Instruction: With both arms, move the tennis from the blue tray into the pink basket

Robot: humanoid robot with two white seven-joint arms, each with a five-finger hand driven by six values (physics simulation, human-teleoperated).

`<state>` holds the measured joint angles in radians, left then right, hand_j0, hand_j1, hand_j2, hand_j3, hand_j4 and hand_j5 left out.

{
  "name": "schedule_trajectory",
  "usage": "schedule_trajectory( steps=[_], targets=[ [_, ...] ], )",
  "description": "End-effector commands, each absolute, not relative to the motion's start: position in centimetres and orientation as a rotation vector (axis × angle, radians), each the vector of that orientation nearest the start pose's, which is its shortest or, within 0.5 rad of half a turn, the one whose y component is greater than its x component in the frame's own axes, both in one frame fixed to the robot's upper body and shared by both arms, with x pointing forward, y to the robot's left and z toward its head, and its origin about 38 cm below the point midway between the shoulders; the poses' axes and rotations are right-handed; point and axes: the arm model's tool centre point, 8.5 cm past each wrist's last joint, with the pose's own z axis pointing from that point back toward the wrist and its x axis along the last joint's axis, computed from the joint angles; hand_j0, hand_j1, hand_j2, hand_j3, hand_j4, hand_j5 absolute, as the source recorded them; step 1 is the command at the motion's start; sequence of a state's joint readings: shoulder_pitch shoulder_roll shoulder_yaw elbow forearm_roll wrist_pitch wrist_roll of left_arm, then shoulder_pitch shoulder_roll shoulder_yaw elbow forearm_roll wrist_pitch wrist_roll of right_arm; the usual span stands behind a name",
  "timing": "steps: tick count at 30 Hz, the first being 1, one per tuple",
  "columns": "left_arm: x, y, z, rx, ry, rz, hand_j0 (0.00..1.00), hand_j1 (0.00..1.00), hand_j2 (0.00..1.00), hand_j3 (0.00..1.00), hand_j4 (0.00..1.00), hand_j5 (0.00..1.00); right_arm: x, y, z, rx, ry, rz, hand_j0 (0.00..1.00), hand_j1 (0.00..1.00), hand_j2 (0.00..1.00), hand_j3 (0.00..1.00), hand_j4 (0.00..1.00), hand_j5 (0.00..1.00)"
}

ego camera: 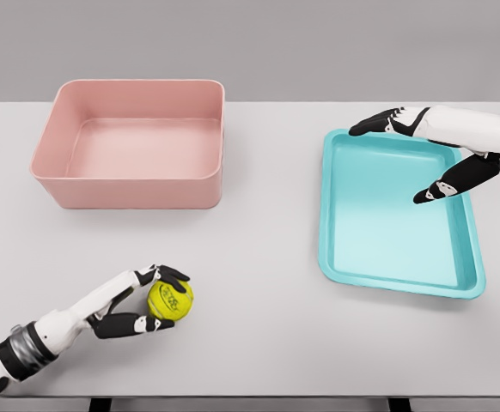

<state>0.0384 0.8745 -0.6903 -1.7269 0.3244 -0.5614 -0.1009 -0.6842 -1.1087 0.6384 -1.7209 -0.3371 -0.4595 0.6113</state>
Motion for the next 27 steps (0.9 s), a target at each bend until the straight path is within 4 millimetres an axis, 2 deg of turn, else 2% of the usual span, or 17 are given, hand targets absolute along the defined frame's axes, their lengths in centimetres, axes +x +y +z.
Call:
schedule_trajectory(
  steps=[1, 14, 27],
  targets=[
    [25.9, 26.8, 8.6, -0.442, -1.649, -0.980, 0.52, 0.52, 0.52, 0.52, 0.52, 0.52, 38.3, -31.6, 32.0, 0.013, -1.652, 1.777, 1.00, 1.00, 1.00, 1.00, 1.00, 1.00],
    [27.9, 26.5, 11.4, -0.432, -1.750, -1.021, 0.52, 0.52, 0.52, 0.52, 0.52, 0.52, 38.3, -31.6, 32.1, 0.009, -1.655, 1.776, 1.00, 1.00, 1.00, 1.00, 1.00, 1.00],
    [30.6, 27.3, 14.7, -0.355, -1.855, -1.032, 0.53, 0.53, 0.53, 0.53, 0.53, 0.53, 38.3, -31.6, 32.1, 0.009, -1.655, 1.776, 1.00, 1.00, 1.00, 1.00, 1.00, 1.00]
  ],
)
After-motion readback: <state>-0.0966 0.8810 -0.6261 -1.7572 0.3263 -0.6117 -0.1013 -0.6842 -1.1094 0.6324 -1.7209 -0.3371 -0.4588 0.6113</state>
